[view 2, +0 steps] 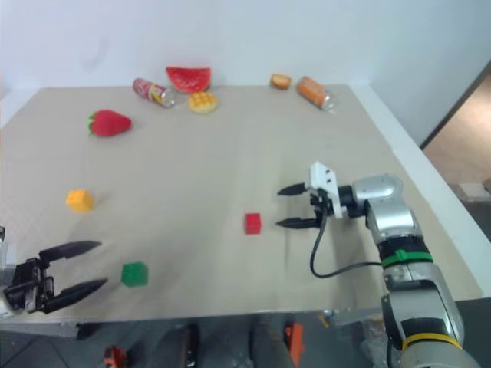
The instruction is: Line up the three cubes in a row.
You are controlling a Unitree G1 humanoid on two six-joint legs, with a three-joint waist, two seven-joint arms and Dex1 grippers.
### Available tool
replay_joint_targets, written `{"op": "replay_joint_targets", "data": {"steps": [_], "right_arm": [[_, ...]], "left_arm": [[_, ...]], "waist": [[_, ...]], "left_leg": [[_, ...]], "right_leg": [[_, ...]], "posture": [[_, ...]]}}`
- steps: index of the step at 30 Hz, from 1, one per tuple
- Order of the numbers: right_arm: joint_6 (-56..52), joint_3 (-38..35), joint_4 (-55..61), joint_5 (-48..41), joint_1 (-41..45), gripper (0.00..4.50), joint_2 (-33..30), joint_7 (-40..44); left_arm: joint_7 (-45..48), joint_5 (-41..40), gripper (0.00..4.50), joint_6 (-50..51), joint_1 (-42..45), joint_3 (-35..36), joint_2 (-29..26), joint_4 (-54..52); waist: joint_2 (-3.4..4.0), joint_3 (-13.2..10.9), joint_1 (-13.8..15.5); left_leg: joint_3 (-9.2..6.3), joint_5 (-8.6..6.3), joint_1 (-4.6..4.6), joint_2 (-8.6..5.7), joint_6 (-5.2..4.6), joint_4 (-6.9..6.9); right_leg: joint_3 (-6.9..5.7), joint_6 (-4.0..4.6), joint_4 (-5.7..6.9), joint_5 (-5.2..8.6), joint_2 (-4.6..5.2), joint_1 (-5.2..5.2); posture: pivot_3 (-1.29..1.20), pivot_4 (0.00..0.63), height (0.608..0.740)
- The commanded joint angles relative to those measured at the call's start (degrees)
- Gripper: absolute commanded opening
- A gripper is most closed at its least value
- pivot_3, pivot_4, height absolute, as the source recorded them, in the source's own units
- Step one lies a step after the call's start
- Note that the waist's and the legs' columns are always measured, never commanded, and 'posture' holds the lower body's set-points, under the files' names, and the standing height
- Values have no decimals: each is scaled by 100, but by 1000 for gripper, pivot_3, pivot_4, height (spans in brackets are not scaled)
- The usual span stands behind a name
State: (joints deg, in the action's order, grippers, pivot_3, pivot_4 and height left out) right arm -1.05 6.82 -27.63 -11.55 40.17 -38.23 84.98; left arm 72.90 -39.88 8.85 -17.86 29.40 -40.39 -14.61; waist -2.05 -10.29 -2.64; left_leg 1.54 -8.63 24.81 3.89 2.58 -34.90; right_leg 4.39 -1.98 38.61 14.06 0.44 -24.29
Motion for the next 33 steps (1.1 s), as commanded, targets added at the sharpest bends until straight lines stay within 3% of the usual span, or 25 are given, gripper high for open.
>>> {"op": "replay_joint_targets", "data": {"steps": [1,9,15,21,33], "right_arm": [[-204,-125,484,-178,-76,4174,-51,-48],[-348,-139,645,-225,-179,4174,-147,-66],[-377,-139,761,-250,-330,4174,-224,-86],[-426,-125,817,-275,-337,4174,-175,-146],[-546,-202,1069,-319,-530,4174,-246,-241]], "left_arm": [[-127,128,4049,-134,127,-153,123,162],[-141,208,4049,-104,182,-619,260,136],[66,-308,4049,333,110,-422,-44,-160],[603,241,4049,-145,83,-710,-311,365],[860,708,4049,-355,693,-1351,-321,1019]], "waist": [[0,0,0],[0,0,-8],[-1,0,-9],[0,0,-13],[0,0,-7]], "left_leg": [[1,0,-1,0,0,0],[1,0,-1,1,0,1],[0,0,-1,0,0,1],[2,0,-6,0,0,2],[1,-1,0,0,1,2]], "right_leg": [[1,0,0,0,0,0],[1,0,0,0,-3,-1],[1,0,0,0,-2,-1],[2,3,0,0,-2,-1],[1,2,0,1,-1,-3]], "posture": [[0,150,740],[0,150,740],[0,150,740],[0,150,740],[0,150,740]]}}
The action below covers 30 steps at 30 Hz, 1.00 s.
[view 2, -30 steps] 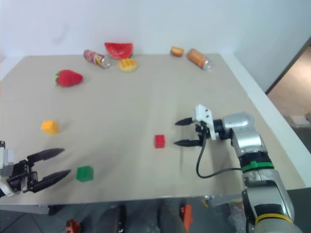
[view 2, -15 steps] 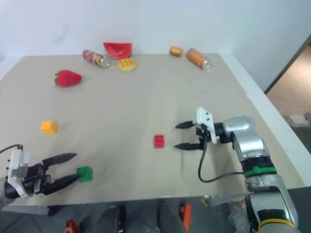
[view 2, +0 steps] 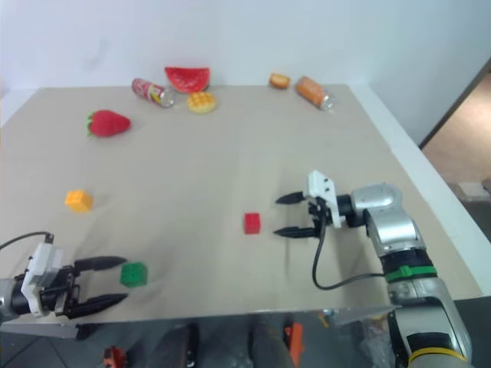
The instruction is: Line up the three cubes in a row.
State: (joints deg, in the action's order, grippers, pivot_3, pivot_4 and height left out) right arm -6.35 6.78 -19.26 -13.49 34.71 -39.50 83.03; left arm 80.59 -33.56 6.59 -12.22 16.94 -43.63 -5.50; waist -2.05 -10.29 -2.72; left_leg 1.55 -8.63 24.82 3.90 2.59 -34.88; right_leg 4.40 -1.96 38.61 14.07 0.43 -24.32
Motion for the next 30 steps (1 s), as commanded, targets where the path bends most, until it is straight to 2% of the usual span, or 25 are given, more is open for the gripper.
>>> {"op": "replay_joint_targets", "data": {"steps": [1,4,8,9,11,13,20,26,30], "right_arm": [[-23,-203,247,-129,3,4174,-126,-57],[-52,-216,300,-153,-34,4174,-156,-105],[-88,-239,354,-199,-60,4216,-187,-148],[-90,-246,355,-205,-60,4216,-188,-160],[-95,-248,365,-209,-64,4216,-181,-180],[-85,-240,359,-210,-65,4216,-177,-195],[-83,-254,374,-260,-41,4216,-173,-201],[-302,-458,562,-556,91,4216,-247,-163],[-731,-794,910,-990,-39,4216,-497,-36]], "left_arm": [[110,92,4049,-144,175,-159,10,166],[185,174,4049,-240,286,-295,31,382],[401,309,2748,-479,317,-428,-28,698],[453,354,2582,-559,343,-461,-38,793],[538,405,1804,-653,447,-519,-45,976],[546,446,1293,-789,587,-556,-9,1130],[568,518,1274,-1166,933,-715,123,1082],[431,683,1274,-1252,2173,-1177,486,1292],[501,1025,1274,-1435,3282,-1585,809,2098]], "waist": [[0,0,0],[0,0,-3],[0,0,-6],[0,0,-5],[0,0,-2],[0,0,0],[0,0,2],[0,0,30],[0,0,32]], "left_leg": [[0,0,0,0,0,0],[0,0,0,0,0,0],[0,0,0,1,0,3],[0,0,-1,1,0,5],[0,0,-1,1,0,6],[0,0,-1,1,0,5],[0,0,-1,0,-1,5],[-2,3,8,0,-3,0],[-7,4,17,-4,-5,-12]], "right_leg": [[0,0,0,0,0,0],[0,0,0,0,0,0],[0,0,0,0,-2,-3],[0,0,0,0,-2,-2],[0,0,0,0,-2,-3],[0,0,0,0,-1,-2],[0,0,0,-1,0,0],[-1,-10,1,-6,-4,0],[2,-25,1,-13,-9,3]], "posture": [[0,150,740],[0,150,740],[0,150,740],[0,150,740],[0,150,740],[0,150,740],[0,150,740],[0,150,740],[0,150,740]]}}
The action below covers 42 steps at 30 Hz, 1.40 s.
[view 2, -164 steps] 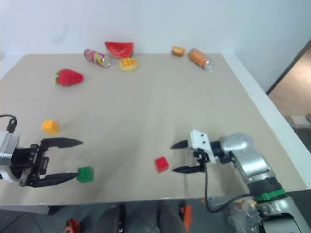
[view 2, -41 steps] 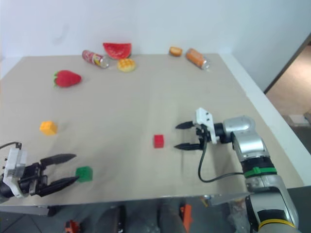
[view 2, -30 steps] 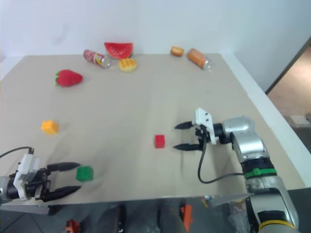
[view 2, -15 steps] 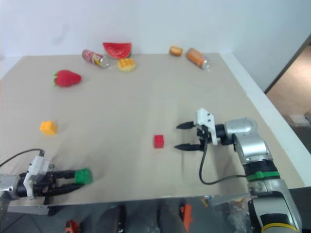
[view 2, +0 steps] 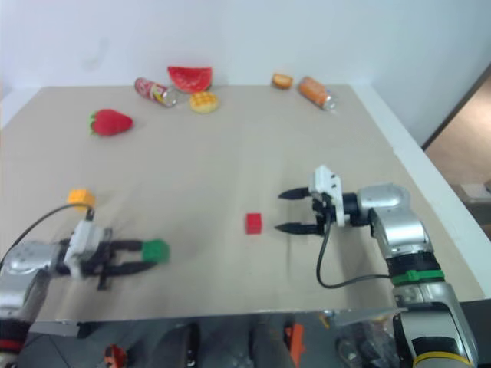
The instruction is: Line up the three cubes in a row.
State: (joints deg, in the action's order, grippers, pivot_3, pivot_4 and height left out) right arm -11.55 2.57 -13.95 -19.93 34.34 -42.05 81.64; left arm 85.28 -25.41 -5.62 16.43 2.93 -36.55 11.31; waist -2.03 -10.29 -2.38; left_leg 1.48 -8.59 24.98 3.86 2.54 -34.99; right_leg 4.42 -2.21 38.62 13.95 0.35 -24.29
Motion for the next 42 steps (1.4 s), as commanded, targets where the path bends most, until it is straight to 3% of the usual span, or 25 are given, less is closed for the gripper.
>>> {"op": "replay_joint_targets", "data": {"steps": [1,9,15,22,42], "right_arm": [[-266,-424,448,-391,-71,4216,-312,120],[-570,-912,827,-691,-520,4216,-762,-42],[-1492,-1506,1651,-1710,-418,4216,-702,-415],[-1566,-1331,1964,-1720,-679,4216,-529,-692],[-1352,-1072,1747,-1572,-552,4216,-354,-789]], "left_arm": [[74,295,1274,-290,618,-266,155,634],[338,762,1274,-882,1700,-684,667,2155],[253,957,1274,-1196,2221,-753,1067,2943],[235,1151,1274,-1345,2503,-834,1392,3312],[-12,1677,1274,-1645,2573,-987,1321,3648]], "waist": [[-1,1,-2],[1,0,-29],[1,0,-24],[1,0,-27],[1,0,-27]], "left_leg": [[-4,0,4,0,0,-3],[-7,-4,7,-3,-4,-2],[-14,-3,9,-4,-4,-9],[-16,-5,19,-6,-6,-36],[-16,-3,17,-6,-8,-44]], "right_leg": [[0,-6,-1,-3,-5,0],[12,-40,0,-8,-12,-3],[14,-43,9,-12,-14,-2],[14,-55,8,-18,-13,5],[18,-54,12,-27,-14,5]], "posture": [[0,150,740],[0,150,740],[0,150,740],[0,150,740],[0,150,740]]}}
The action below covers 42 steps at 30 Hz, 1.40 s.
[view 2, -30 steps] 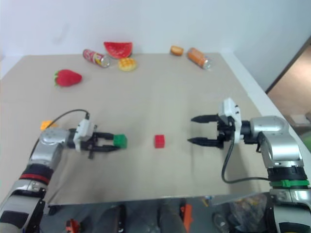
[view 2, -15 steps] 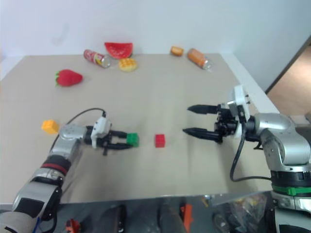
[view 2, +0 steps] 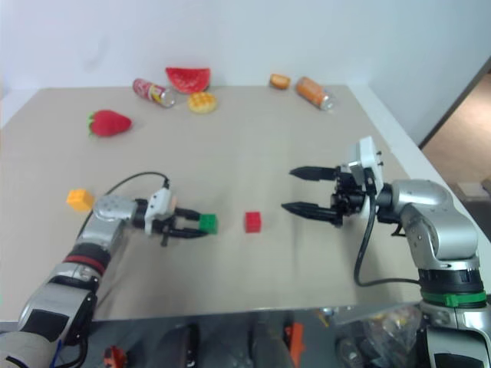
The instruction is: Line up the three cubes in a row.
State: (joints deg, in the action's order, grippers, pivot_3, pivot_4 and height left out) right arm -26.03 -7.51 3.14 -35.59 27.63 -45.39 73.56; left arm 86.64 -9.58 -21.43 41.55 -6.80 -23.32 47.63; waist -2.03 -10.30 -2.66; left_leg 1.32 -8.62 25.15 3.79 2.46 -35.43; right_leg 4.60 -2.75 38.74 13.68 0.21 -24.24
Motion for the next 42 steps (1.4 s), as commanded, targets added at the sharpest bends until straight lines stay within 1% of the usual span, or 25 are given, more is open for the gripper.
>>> {"op": "replay_joint_targets", "data": {"steps": [1,3,6,7,8,9,10,12,14,18,23,27,29,31,33,35,37,39,40,42], "right_arm": [[109,-62,36,-1,110,4216,-20,19],[131,-58,25,7,104,4216,-20,18],[168,-55,-10,29,111,4216,-17,27],[174,-52,-34,34,131,4216,-12,30],[186,-44,-61,45,153,4216,-9,38],[205,-33,-89,56,173,4216,-8,48],[223,-20,-125,69,200,4216,-4,58],[252,5,-191,92,255,4216,6,76],[283,28,-246,104,306,4216,18,107],[316,83,-326,132,405,4216,48,150],[366,151,-450,196,558,4216,46,257],[422,227,-562,245,731,4216,81,336],[518,311,-668,328,865,4216,159,333],[571,421,-777,428,1048,4216,283,282],[599,522,-821,494,1171,4216,369,296],[620,624,-838,540,1253,4216,443,352],[698,751,-836,585,1326,4216,536,441],[729,797,-870,588,1380,4216,609,508],[746,809,-916,599,1406,4216,643,527],[805,847,-1012,643,1442,4216,705,585]], "left_arm": [[-216,110,1274,-46,58,-6,11,18],[-379,113,1274,95,66,31,41,25],[-637,95,2862,321,94,96,78,47],[-632,49,2862,405,74,113,78,9],[-664,34,3329,384,50,125,75,-25],[-659,5,3489,383,11,131,67,-88],[-554,-50,4014,402,-63,122,40,-212],[-334,-162,4478,471,-195,113,-15,-439],[-176,-265,4478,656,-308,114,-94,-638],[-127,-290,4478,618,-582,178,-372,-943],[-232,-552,4478,808,-1279,621,-1212,-1759],[-428,-937,4478,1290,-2166,1172,-1888,-2755],[-701,-954,4478,1426,-2749,1440,-2150,-3309],[-1229,-962,4478,2117,-3427,1658,-2312,-4085],[-1676,-1317,4478,2880,-4041,1940,-2294,-4940],[-2080,-1743,4478,3375,-4625,2245,-2146,-5796],[-2915,-2326,4478,4189,-5377,2686,-1783,-6774],[-3627,-2812,4478,4820,-5968,3086,-1435,-7399],[-4010,-3101,4478,4963,-6173,3361,-1150,-7536],[-4714,-3385,4478,5109,-6400,3793,-673,-7657]], "waist": [[0,0,0],[0,0,1],[0,0,1],[1,0,1],[1,0,1],[1,0,1],[1,0,1],[1,0,-4],[1,0,-15],[1,0,-19],[2,0,-67],[3,-1,-91],[6,-3,-88],[7,-4,-89],[8,-4,-96],[6,-5,-88],[7,-5,-69],[6,-5,-65],[6,-5,-63],[6,-5,-59]], "left_leg": [[0,0,0,0,0,-1],[0,1,-1,0,-2,-3],[0,7,-1,-1,-10,-7],[0,8,-1,-1,-11,-7],[0,9,-2,-1,-13,-7],[0,15,-3,-2,-21,-7],[0,17,-4,-2,-24,-7],[0,20,-5,-2,-26,-7],[4,20,-5,-1,-25,-6],[4,19,-2,-1,-24,4],[3,13,-7,6,-25,22],[4,13,-8,10,-25,33],[7,13,-8,9,-24,36],[13,13,-9,9,-23,36],[22,12,-10,7,-22,36],[20,12,-8,6,-22,35],[22,12,-8,4,-21,35],[24,10,-7,5,-18,35],[23,9,-9,4,-17,35],[19,9,-11,5,-18,36]], "right_leg": [[0,0,0,0,0,1],[0,4,0,-1,0,2],[1,14,0,-3,1,4],[1,15,0,-4,1,4],[1,17,0,-5,1,5],[0,21,0,-10,1,5],[0,23,0,-14,1,4],[1,26,0,-18,1,3],[5,26,0,-18,1,1],[6,23,-1,-11,-1,-4],[5,18,5,-8,-10,-15],[3,32,10,4,-8,-22],[1,53,10,20,1,-20],[-1,54,9,22,10,-20],[0,53,8,23,21,-22],[-4,53,7,23,24,-21],[-7,51,7,27,32,-21],[-8,51,5,28,34,-22],[-8,50,6,29,34,-21],[-11,51,8,30,29,-21]], "posture": [[0,150,740],[0,150,740],[0,150,740],[0,150,740],[0,150,740],[0,150,740],[0,150,740],[0,150,740],[0,150,740],[0,150,740],[0,150,740],[0,150,740],[0,150,740],[0,150,740],[0,150,740],[0,150,740],[0,150,740],[0,150,740],[0,150,740],[0,150,740]]}}
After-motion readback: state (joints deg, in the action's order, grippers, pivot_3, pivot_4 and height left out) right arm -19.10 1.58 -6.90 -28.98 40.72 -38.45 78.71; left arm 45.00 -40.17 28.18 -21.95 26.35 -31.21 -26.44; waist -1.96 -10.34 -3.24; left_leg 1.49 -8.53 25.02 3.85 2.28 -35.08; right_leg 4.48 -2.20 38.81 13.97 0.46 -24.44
